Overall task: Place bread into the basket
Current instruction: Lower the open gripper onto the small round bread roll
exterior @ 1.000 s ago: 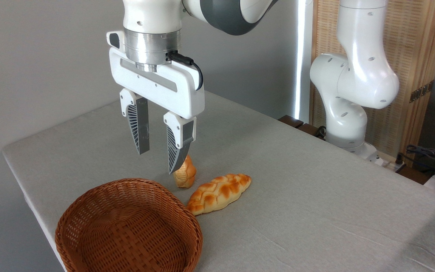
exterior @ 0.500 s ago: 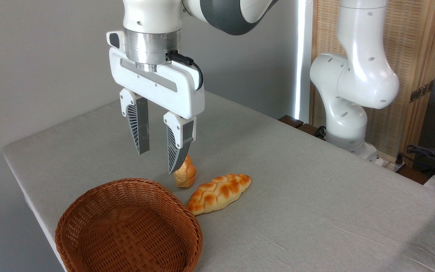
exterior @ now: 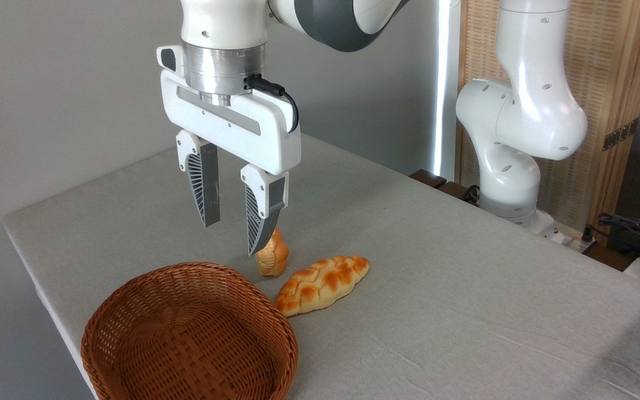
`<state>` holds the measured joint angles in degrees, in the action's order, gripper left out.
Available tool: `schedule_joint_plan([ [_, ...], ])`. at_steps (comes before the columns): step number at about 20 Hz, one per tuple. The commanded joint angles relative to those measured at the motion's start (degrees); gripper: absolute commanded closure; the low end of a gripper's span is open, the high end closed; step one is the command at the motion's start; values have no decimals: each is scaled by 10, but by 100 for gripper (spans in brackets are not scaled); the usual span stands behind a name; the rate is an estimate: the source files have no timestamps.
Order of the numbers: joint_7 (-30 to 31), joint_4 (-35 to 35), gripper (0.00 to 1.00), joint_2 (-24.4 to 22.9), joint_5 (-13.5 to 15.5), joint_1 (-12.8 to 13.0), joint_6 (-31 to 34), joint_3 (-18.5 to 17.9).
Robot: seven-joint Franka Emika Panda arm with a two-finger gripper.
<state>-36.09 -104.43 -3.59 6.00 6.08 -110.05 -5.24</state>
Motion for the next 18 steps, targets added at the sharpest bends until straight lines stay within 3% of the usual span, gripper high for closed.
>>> schedule_joint_plan([
  [1, 1, 9, 0, 10, 8, 0, -3, -4],
  [12, -12, 2, 0, 15, 9, 7, 15, 4],
  [18, 107, -30, 0, 17, 9, 47, 15, 5],
])
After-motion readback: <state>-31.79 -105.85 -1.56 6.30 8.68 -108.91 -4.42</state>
